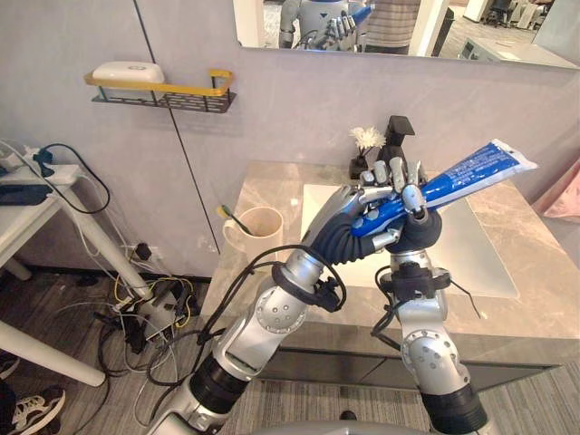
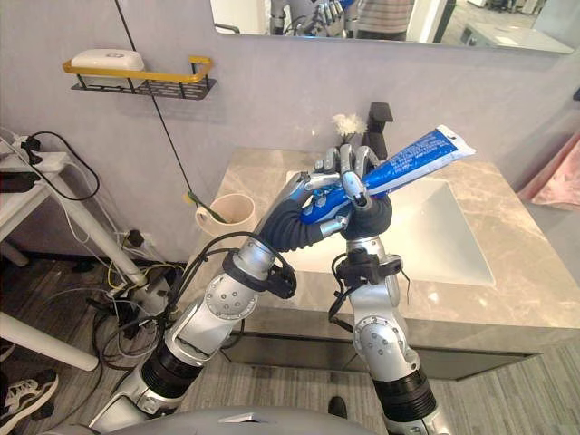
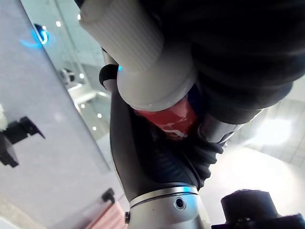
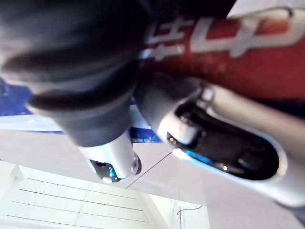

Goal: Organize washtable

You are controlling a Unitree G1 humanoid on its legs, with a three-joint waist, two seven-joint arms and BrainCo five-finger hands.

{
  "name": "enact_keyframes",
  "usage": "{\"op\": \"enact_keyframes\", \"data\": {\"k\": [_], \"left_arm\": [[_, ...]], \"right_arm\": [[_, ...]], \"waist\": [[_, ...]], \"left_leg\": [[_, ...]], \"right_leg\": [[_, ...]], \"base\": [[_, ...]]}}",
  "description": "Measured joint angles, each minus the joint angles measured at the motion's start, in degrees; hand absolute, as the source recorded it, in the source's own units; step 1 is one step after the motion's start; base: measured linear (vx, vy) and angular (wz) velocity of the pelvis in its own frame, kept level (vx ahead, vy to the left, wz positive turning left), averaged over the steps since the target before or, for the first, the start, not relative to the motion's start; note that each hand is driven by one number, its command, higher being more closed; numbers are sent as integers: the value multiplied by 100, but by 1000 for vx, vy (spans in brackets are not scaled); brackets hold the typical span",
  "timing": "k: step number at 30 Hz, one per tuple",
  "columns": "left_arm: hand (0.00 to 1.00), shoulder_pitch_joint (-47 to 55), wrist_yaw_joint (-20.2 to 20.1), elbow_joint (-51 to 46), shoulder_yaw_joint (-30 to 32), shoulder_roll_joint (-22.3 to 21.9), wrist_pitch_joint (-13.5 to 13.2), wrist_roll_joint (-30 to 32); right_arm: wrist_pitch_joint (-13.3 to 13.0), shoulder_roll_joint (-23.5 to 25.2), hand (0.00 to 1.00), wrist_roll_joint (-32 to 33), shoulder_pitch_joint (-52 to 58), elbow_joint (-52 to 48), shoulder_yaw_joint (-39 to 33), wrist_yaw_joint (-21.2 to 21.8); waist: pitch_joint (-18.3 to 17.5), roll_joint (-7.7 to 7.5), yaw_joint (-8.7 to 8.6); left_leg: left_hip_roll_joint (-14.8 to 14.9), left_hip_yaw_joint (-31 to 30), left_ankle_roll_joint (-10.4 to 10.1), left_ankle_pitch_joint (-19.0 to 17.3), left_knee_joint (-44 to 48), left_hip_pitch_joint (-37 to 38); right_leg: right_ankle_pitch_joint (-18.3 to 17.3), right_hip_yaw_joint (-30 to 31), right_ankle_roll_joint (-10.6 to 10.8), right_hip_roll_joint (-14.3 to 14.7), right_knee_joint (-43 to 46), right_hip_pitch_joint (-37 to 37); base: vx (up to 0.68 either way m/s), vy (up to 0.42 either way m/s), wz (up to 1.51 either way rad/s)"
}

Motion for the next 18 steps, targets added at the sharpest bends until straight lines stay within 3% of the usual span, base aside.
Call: {"op": "enact_keyframes", "data": {"k": [4,5,18], "left_arm": [[100,0,11,68,0,-29,-18,-3],[0,0,11,80,0,-33,-18,-4],[0,198,-126,115,14,-39,-8,2]], "right_arm": [[6,3,100,-6,3,16,-83,-22],[6,3,100,-6,9,22,-89,-24],[29,12,100,-346,145,27,-365,-101]], "waist": [[0,0,0],[0,0,1],[1,1,0]], "left_leg": [[0,2,0,1,-8,5],[0,2,0,1,-10,5],[1,8,-5,26,-53,48]], "right_leg": [[0,1,0,1,0,-2],[0,1,0,1,0,-3],[-1,6,0,8,1,-1]], "base": [[0,0,0],[0,0,0],[0,0,0]]}}
